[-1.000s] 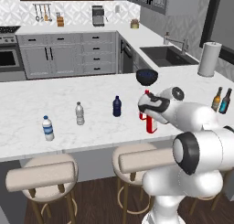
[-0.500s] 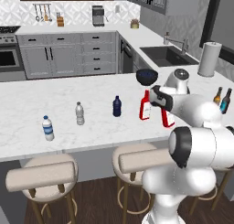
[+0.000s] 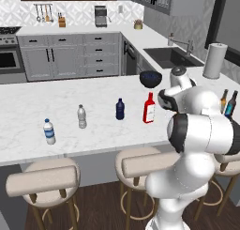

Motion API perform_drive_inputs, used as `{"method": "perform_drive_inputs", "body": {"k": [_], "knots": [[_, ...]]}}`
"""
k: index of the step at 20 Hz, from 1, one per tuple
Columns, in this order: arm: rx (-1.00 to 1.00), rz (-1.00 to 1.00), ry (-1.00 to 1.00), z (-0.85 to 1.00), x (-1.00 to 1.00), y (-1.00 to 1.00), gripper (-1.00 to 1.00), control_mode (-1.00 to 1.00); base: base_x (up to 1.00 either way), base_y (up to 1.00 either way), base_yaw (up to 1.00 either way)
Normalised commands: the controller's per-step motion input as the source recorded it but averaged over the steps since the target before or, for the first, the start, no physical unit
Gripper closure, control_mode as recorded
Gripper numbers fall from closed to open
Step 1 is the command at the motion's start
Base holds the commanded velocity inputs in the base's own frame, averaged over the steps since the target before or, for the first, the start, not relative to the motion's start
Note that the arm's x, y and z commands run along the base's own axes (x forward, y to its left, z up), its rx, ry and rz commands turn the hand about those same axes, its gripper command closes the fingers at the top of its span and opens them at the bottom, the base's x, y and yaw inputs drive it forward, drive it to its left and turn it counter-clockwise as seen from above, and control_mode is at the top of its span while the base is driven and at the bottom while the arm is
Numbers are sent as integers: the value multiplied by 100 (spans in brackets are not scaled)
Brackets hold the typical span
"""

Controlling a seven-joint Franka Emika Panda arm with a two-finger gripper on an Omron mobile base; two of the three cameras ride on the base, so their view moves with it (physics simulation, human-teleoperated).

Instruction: Move the plastic bottles in the middle to the plastics group, and the glass bottles in the middle to the glass group.

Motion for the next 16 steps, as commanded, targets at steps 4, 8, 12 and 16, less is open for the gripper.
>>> {"method": "perform_drive_inputs", "body": {"k": [4,8,12,16], "knots": [[0,-30,0,-4,22,-48,100,-100,0,0,0],[3,-27,-7,-24,1,-42,100,-100,0,0,0],[1,-24,-21,-15,1,-48,100,-100,0,0,0],[-1,-22,-18,-10,2,-48,100,-100,0,0,0]]}}
